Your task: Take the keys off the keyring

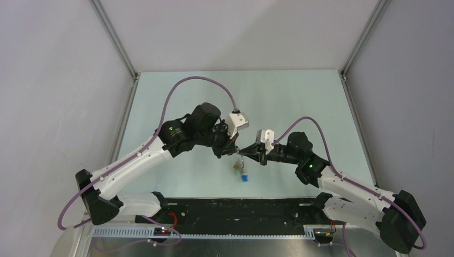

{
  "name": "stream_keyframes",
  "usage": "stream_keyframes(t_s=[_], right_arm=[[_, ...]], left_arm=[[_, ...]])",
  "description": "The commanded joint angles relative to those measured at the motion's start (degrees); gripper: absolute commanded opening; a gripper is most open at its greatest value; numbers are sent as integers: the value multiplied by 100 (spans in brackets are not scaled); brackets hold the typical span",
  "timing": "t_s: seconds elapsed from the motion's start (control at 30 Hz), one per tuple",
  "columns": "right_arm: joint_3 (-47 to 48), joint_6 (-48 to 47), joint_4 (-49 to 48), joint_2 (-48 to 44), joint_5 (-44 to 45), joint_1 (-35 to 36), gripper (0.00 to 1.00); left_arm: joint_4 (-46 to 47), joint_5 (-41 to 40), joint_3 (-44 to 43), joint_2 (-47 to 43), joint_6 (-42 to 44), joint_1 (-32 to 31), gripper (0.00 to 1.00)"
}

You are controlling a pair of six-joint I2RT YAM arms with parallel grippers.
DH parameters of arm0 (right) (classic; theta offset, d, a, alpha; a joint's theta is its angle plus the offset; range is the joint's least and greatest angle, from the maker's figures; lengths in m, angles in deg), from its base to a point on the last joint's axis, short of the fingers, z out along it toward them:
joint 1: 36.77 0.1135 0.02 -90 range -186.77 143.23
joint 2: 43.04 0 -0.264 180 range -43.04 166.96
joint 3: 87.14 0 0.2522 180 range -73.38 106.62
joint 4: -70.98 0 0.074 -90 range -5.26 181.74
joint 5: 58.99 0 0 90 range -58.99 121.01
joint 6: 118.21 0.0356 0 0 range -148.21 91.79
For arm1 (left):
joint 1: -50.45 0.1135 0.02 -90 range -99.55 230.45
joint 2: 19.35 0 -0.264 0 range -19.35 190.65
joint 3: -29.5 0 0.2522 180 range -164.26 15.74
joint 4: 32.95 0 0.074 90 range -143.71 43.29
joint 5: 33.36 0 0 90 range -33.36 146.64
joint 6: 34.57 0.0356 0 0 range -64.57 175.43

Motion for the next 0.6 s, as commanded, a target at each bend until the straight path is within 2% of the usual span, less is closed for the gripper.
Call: stream_keyframes(t_s=[0.0, 0.4, 0.57], right_arm=[[6, 63, 21, -279, 40, 21, 0], [6, 647, -85, -669, -271, -352, 0], [6, 692, -76, -611, -42, -390, 0]], left_arm=[[107, -315, -83, -255, 229, -11, 0], [100, -565, 145, -142, 328, -8, 0], [97, -512, 82, -139, 274, -8, 0]])
